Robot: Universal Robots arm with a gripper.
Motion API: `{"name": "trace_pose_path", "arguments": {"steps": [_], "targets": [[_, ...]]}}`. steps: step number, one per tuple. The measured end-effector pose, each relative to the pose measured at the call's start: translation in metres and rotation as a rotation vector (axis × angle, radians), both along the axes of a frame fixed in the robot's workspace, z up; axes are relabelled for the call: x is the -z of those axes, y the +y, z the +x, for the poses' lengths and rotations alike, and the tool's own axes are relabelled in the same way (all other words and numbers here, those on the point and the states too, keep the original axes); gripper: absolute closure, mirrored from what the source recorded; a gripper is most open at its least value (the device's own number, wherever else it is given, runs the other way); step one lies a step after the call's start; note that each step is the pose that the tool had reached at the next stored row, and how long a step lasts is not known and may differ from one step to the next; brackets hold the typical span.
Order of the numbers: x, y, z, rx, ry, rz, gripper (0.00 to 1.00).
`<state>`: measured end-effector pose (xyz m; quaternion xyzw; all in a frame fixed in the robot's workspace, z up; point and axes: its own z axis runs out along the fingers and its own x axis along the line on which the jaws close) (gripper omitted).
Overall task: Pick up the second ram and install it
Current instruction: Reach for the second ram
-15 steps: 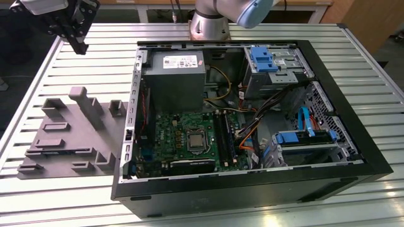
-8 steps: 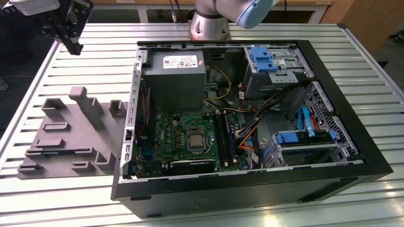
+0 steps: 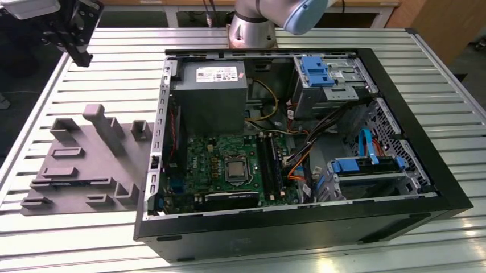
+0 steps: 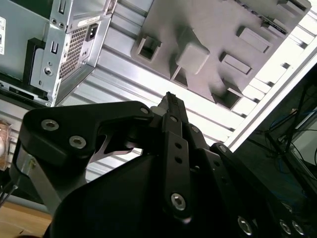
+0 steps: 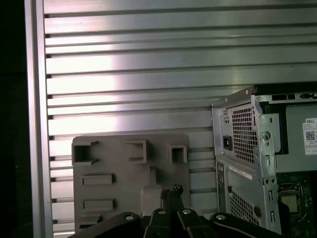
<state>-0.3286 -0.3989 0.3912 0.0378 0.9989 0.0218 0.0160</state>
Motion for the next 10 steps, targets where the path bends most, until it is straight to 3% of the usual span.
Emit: {"name": "trace_pose_path", "arguments": {"steps": [10], "targets": [[0.0004, 0.0, -0.0156, 0.0, 0.0001, 0.0, 0.89]]}}
